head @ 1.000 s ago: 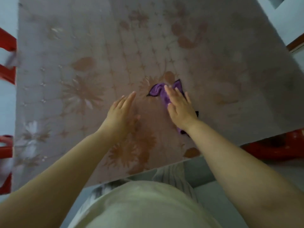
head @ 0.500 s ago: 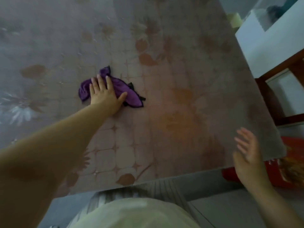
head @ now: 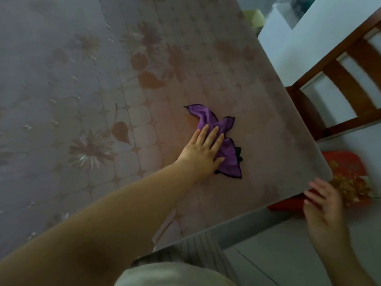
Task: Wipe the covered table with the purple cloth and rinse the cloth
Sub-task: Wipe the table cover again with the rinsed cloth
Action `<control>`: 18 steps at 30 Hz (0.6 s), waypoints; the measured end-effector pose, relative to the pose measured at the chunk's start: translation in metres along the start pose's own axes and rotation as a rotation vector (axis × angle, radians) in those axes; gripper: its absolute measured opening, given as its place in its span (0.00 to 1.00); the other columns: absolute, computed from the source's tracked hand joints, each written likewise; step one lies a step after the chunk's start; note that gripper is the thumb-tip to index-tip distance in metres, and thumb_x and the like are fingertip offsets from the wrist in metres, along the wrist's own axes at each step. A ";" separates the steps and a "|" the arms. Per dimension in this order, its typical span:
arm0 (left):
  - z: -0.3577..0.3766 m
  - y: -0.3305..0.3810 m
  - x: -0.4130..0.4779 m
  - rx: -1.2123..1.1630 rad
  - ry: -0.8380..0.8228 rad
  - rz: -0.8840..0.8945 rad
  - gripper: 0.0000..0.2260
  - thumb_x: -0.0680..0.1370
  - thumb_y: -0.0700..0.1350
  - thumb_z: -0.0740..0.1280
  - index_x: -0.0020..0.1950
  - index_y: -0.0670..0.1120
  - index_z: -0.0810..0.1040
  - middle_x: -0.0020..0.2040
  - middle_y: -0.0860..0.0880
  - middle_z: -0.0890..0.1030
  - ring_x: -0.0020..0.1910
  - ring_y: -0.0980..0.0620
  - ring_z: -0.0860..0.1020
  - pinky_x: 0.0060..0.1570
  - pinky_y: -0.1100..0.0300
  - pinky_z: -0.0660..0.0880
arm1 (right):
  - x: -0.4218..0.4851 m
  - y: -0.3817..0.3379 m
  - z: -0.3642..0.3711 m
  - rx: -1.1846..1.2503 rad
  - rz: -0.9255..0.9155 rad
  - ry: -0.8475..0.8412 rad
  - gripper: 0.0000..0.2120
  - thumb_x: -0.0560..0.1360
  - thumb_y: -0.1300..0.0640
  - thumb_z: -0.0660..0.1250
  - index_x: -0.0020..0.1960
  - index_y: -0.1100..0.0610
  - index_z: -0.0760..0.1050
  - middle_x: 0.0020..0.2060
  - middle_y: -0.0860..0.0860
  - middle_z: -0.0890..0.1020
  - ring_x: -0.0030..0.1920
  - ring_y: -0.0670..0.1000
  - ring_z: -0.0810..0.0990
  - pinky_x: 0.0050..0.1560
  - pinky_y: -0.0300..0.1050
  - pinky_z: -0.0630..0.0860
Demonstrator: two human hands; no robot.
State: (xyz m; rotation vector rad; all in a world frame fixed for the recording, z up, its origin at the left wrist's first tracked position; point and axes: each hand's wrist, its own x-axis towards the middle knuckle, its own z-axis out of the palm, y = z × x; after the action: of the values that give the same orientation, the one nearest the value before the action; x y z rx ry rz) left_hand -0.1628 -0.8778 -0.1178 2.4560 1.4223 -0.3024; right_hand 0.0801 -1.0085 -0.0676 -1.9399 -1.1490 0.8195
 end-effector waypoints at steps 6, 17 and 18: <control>0.015 -0.069 -0.082 -0.024 0.027 -0.218 0.29 0.79 0.58 0.46 0.74 0.47 0.38 0.76 0.45 0.40 0.74 0.44 0.39 0.72 0.52 0.38 | -0.021 -0.055 0.090 -0.203 -0.117 -0.443 0.26 0.77 0.68 0.58 0.67 0.44 0.61 0.70 0.47 0.63 0.69 0.43 0.59 0.66 0.37 0.59; 0.043 -0.123 -0.270 -0.685 0.361 -0.617 0.32 0.73 0.43 0.68 0.72 0.44 0.55 0.67 0.40 0.67 0.64 0.43 0.70 0.60 0.46 0.70 | -0.111 -0.139 0.320 -0.710 -0.784 -0.882 0.27 0.81 0.48 0.49 0.76 0.49 0.43 0.76 0.50 0.45 0.75 0.53 0.42 0.73 0.53 0.38; 0.044 -0.127 -0.284 -0.677 0.412 -0.674 0.33 0.71 0.38 0.69 0.71 0.42 0.56 0.66 0.38 0.67 0.62 0.41 0.71 0.58 0.44 0.71 | -0.120 -0.135 0.325 -0.804 -0.846 -0.870 0.27 0.81 0.48 0.48 0.76 0.50 0.43 0.76 0.51 0.45 0.75 0.54 0.41 0.73 0.54 0.38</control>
State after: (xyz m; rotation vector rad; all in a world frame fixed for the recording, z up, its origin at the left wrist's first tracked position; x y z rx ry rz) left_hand -0.4145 -1.0626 -0.0861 1.4949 2.0606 0.5128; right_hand -0.2883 -0.9859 -0.1102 -1.2963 -2.8950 0.7623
